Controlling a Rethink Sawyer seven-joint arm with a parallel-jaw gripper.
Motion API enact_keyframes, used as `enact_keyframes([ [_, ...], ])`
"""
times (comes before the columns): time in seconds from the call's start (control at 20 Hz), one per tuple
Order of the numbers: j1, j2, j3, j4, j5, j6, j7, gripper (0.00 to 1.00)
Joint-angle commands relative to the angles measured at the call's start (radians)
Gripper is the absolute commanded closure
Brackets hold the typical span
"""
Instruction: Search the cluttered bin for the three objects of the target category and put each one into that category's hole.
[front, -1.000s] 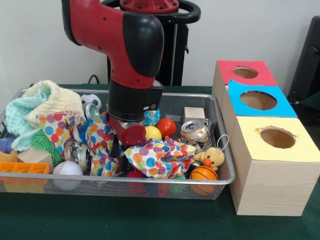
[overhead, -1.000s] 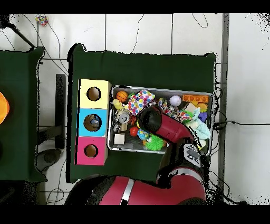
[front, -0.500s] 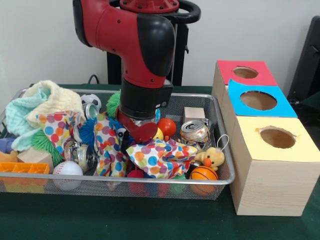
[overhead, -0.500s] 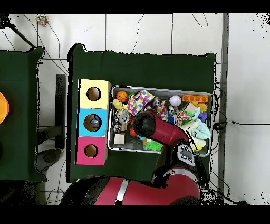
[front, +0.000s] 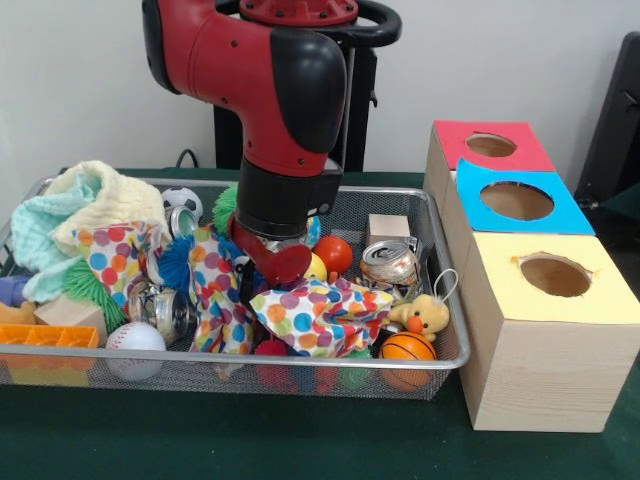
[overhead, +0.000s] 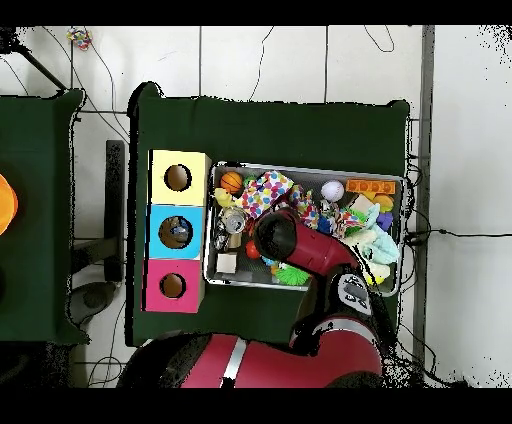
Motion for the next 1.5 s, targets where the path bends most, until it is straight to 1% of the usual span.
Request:
enact_keyframes([
  [0.05,0.018,0.018,0.055,-0.009,-0.027,0.030,0.060,0.00],
  [0.15,0.024,0.003,0.047,-0.008,-0.041,0.039,0.043,0.00],
  [0.3,0.048,-0.004,0.018,-0.020,-0.045,0.111,0.023,0.00],
  [0.35,0.062,0.003,-0.003,-0.032,-0.046,0.144,0.016,0.00],
  [0.5,0.088,0.036,-0.045,-0.072,-0.048,0.169,0.007,0.00],
  [0.6,0.107,0.044,-0.084,-0.103,-0.063,0.256,-0.020,0.00],
  [0.65,0.098,0.027,-0.074,-0.091,-0.075,0.234,-0.030,0.00],
  [0.7,0.091,0.016,-0.068,-0.088,-0.082,0.233,-0.036,0.00],
  [0.75,0.092,0.010,-0.071,-0.091,-0.087,0.263,-0.040,0.00],
  [0.8,0.079,0.000,-0.056,-0.077,-0.089,0.250,-0.037,0.00],
  [0.85,0.056,-0.005,-0.021,-0.060,-0.087,0.237,-0.036,0.00],
  [1.0,0.020,-0.037,0.012,-0.028,-0.098,0.228,-0.041,0.00],
  [1.05,-0.031,-0.061,0.093,0.020,-0.095,0.170,-0.040,0.00],
  [1.15,-0.045,-0.092,0.103,0.052,-0.113,0.145,-0.039,0.00],
  [1.25,-0.040,-0.113,0.083,0.049,-0.144,0.131,-0.046,0.00],
  [1.35,-0.037,-0.146,0.066,0.046,-0.160,0.152,-0.049,0.00],
  [1.5,-0.049,-0.194,0.068,0.055,-0.171,0.199,-0.048,0.00],
])
